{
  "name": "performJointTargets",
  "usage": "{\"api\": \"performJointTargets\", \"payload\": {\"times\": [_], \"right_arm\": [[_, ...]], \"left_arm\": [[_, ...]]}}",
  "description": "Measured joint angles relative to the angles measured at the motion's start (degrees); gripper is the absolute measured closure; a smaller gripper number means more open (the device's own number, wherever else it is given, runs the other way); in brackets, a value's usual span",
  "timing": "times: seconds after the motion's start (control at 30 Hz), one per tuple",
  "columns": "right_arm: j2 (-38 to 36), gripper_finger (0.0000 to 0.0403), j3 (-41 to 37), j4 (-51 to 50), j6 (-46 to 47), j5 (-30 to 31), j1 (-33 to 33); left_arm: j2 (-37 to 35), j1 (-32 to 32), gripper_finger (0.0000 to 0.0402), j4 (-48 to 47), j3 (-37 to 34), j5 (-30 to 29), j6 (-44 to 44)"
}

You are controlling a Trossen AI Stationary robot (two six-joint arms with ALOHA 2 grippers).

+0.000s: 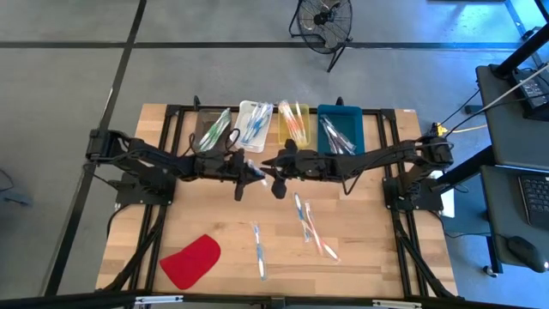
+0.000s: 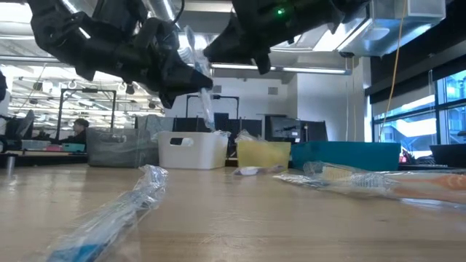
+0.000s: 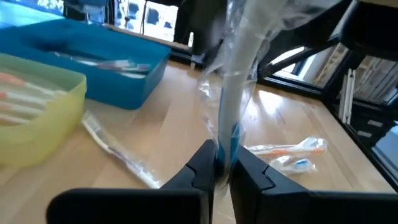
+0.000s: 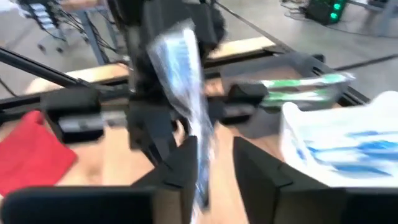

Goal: Pick & Place Toothbrushes
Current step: Put the blue toothbrush into the white bin

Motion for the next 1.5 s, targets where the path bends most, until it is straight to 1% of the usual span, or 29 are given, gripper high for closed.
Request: {"api": "performJointTargets", "payload": {"times": [0.1,0.27,0.33,0.4,0.53,0.63,0.8,1.03,1.1,1.23,1.5], "right_arm": [[-2.3,0.0273,0.0,-5.5,0.0,1.1,-0.6],[-5.4,0.0221,0.0,-13.2,0.0,1.2,-0.9],[-6.0,0.0207,0.0,-15.8,0.0,1.2,-0.8],[-6.0,0.0196,0.0,-17.5,0.0,1.0,-0.8],[-5.8,0.0183,0.0,-21.0,-1.2,1.2,-0.8],[-5.5,0.0178,0.0,-23.1,-3.0,1.1,-0.8],[-5.5,0.0180,0.0,-24.3,-4.1,0.0,-0.8],[-5.5,0.0196,0.0,-24.4,-4.5,-0.1,-0.8],[-5.5,0.0199,0.0,-24.6,-4.5,0.0,-0.8],[-5.5,0.0204,0.0,-25.6,-4.6,0.0,-0.8],[-5.5,0.0204,0.0,-29.5,-7.4,0.0,-0.8]], "left_arm": [[-3.0,1.7,0.0381,-3.8,0.0,0.1,-1.5],[-10.0,6.6,0.0380,-13.6,0.6,0.0,-3.8],[-12.6,9.2,0.0381,-21.5,2.6,-0.2,-3.0],[-14.3,11.5,0.0381,-30.7,6.2,-0.7,-1.5],[-14.6,16.2,0.0381,-48.6,15.3,-2.8,3.1],[-13.6,19.5,0.0381,-56.3,21.4,-2.9,5.5],[-10.9,24.4,0.0381,-63.6,28.8,-2.9,6.9],[-2.6,29.6,0.0380,-73.8,38.3,-2.8,7.8],[0.2,30.8,0.0380,-75.2,40.7,-2.6,8.4],[5.5,32.7,0.0380,-76.6,44.2,-0.3,8.7],[13.6,33.8,0.0380,-77.0,46.9,0.3,8.4]]}}
